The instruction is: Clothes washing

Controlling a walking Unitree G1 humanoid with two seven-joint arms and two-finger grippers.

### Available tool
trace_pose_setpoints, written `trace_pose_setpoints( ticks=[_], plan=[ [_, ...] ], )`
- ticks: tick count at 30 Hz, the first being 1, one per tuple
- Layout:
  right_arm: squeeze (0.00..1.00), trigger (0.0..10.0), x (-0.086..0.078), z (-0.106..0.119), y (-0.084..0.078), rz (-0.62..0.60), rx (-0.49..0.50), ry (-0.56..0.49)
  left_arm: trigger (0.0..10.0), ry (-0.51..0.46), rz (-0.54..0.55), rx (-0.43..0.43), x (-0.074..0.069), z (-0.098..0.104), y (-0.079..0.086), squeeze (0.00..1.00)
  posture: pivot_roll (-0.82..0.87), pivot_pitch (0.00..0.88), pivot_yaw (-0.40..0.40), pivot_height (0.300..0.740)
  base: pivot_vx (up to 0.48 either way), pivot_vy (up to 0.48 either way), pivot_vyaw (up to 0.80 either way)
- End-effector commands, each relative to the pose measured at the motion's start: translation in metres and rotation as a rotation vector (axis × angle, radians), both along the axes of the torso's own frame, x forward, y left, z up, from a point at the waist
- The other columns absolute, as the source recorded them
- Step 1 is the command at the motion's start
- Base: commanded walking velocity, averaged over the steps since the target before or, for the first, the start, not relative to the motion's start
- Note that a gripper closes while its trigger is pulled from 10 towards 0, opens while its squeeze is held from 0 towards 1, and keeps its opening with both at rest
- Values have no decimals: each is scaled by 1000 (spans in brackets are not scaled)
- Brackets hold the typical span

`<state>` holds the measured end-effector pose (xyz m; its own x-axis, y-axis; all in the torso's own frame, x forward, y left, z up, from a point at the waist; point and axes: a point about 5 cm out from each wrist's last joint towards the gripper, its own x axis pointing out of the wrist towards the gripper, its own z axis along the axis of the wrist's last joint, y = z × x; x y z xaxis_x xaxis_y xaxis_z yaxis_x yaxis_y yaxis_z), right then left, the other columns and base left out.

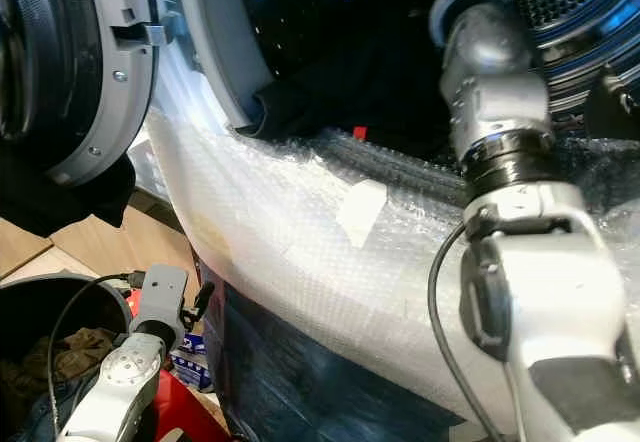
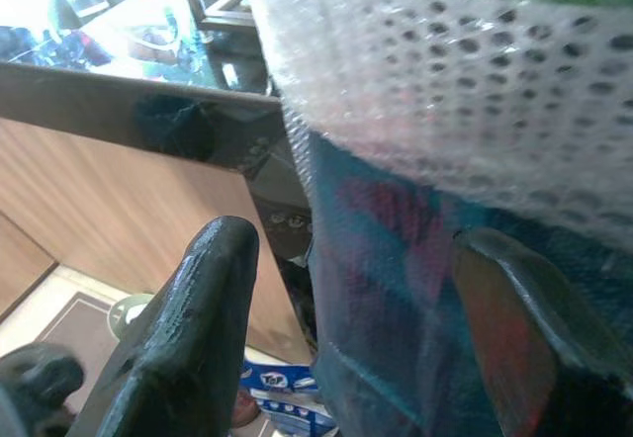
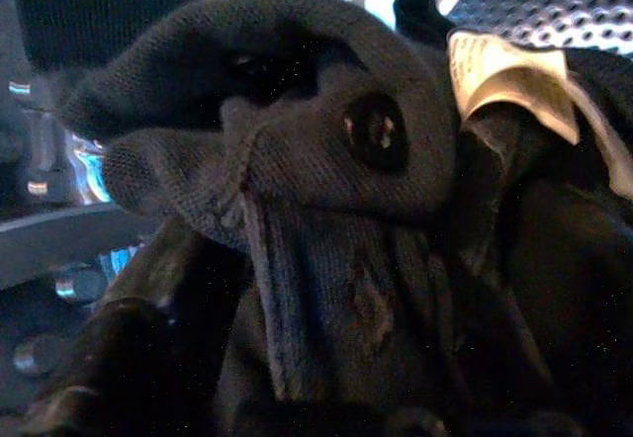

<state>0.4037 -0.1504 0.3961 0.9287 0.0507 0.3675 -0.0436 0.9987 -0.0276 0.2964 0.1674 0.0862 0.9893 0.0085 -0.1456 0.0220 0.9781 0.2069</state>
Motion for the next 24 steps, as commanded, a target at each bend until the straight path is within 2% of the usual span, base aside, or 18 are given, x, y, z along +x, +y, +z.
trace_pose_setpoints(
  ticks=[1, 2, 6, 9, 11, 16, 17, 18, 21, 22, 23, 24],
  plan=[
    [1000, 10000, -13, 8, -5, -38, -28, -42, 10000, 21, -12, 17, -2, -3, 0, 0, 48, 0, -96, 740, 0, 0, 0],
    [1000, 10000, -19, 5, -16, -79, -44, -50, 10000, 13, -23, 13, -1, -1, -4, 0, 52, 0, -100, 740, 0, 0, 0],
    [1000, 10000, -30, -1, -23, -91, -64, -56, 10000, 12, -26, 7, -1, 0, -5, 0, 48, 0, -99, 740, 0, 0, 0],
    [1000, 10000, -43, -9, -25, -90, -100, -73, 10000, 27, -38, 10, -2, -4, -6, 0, 32, 0, -86, 740, 0, 0, 0],
    [1000, 10000, -60, -15, -23, -57, -88, -76, 10000, 33, -61, 14, -3, -5, -9, 0, 32, 0, -86, 740, 0, 0, 0],
    [1000, 10000, -70, -17, -23, -23, -61, -83, 10000, 33, -67, 18, -2, -4, -9, 0, 29, 0, -81, 740, 0, 0, 0],
    [365, 10000, -72, -17, -22, -17, -69, -89, 10000, 34, -68, 20, -1, -4, -8, 0, 29, 0, -76, 740, 0, 0, 0],
    [0, 10000, -74, -16, -21, -7, -70, -93, 10000, 33, -68, 21, 0, -3, -8, 0, 31, 0, -74, 740, 0, 0, 0],
    [0, 10000, -85, -9, -14, 89, -53, -122, 10000, 22, -74, 25, 3, 1, -8, 0, 30, 0, -73, 740, 0, 0, 0],
    [0, 10000, -89, -7, -10, 160, -43, -142, 10000, 21, -73, 24, 3, 1, -8, 0, 28, 0, -72, 740, 0, 0, 0],
    [0, 10000, -96, -5, -4, 269, 9, -164, 10000, 21, -72, 24, 3, 1, -8, 0, 28, 0, -72, 740, 0, 0, 0],
    [0, 10000, -109, -3, 3, 448, 115, -199, 10000, 19, -77, 23, 4, 1, -9, 0, 34, 0, -80, 740, 0, 0, 0]
  ],
)
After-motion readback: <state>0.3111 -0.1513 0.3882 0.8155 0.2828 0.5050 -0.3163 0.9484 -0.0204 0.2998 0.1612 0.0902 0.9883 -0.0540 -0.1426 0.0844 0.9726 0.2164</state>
